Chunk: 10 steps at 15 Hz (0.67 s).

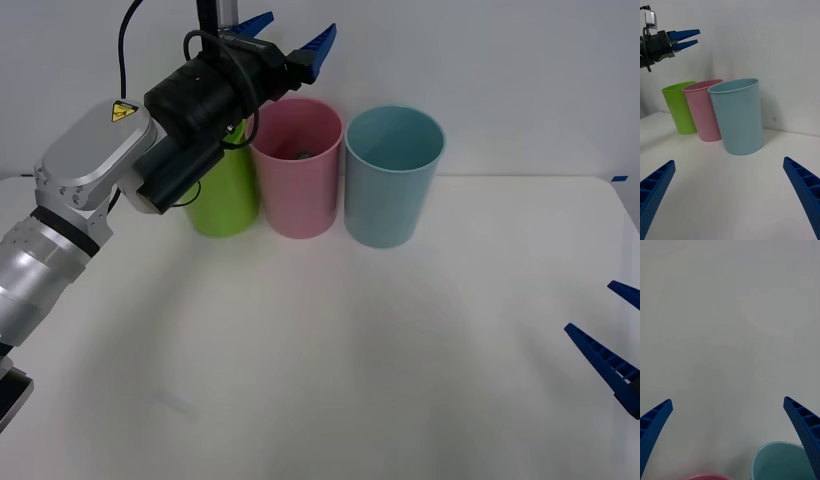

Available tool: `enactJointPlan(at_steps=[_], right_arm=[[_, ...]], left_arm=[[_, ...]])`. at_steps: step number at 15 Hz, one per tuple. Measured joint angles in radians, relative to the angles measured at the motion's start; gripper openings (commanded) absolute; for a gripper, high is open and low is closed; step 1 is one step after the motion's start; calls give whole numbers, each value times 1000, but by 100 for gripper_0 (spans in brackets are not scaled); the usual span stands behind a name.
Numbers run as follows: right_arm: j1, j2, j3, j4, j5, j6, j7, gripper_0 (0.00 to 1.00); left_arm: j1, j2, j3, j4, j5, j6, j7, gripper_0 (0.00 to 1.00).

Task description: Grasp the object on the table and drop it into the matching bin: aluminum can to the light blue bin, PET bottle to the pink bin.

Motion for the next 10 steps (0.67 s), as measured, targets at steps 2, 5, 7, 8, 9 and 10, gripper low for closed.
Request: enactJointPlan(at_steps=[2, 5, 7, 8, 9, 10], right_arm=[[0, 0, 0, 0, 0, 0, 0, 100], [0, 0, 0, 0, 0, 0, 0, 100], [0, 0, 0, 0, 0, 0, 0, 100], [0, 0, 0, 0, 0, 0, 0, 100], [0, 0, 0, 0, 0, 0, 0, 100], [0, 0, 0, 0, 0, 0, 0, 100]], left_arm=[[3, 13, 0, 0, 20, -22, 0, 100], [21, 63, -3, -20, 79, -61, -5, 100], [60, 108, -3, -74, 119, -64, -5, 100], [86, 133, -3, -108, 140, -59, -7, 100], [114, 163, -2, -149, 165, -51, -9, 100], [139, 191, -2, -181, 188, -46, -11, 100]])
